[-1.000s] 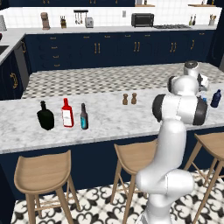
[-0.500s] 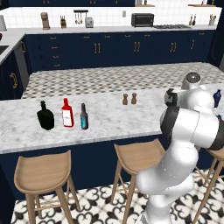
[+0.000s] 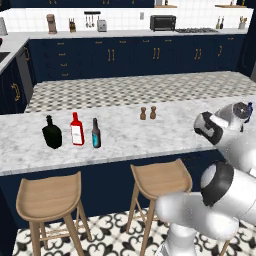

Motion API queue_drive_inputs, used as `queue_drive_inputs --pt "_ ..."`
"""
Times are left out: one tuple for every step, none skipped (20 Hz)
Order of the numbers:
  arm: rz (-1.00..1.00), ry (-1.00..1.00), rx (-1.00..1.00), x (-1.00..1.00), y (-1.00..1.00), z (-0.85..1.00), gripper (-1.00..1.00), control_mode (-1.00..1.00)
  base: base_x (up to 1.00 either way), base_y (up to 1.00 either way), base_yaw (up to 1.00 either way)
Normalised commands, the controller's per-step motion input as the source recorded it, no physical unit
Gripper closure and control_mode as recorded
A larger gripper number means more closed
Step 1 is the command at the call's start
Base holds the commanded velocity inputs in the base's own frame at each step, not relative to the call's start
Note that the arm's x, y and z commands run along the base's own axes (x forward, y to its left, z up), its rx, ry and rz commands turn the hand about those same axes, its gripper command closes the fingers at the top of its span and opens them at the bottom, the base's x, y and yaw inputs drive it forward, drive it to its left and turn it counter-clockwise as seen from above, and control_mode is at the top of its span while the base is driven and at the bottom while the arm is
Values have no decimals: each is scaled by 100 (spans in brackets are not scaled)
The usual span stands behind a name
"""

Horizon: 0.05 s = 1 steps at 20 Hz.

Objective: Move the plastic bottles in the middle to the plastics group, and the glass bottles in the middle to the glass group.

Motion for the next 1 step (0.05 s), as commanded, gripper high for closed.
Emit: queue_drive_inputs --pt "13 -28 0 -92 58 9 -100 -100 0 0 0"
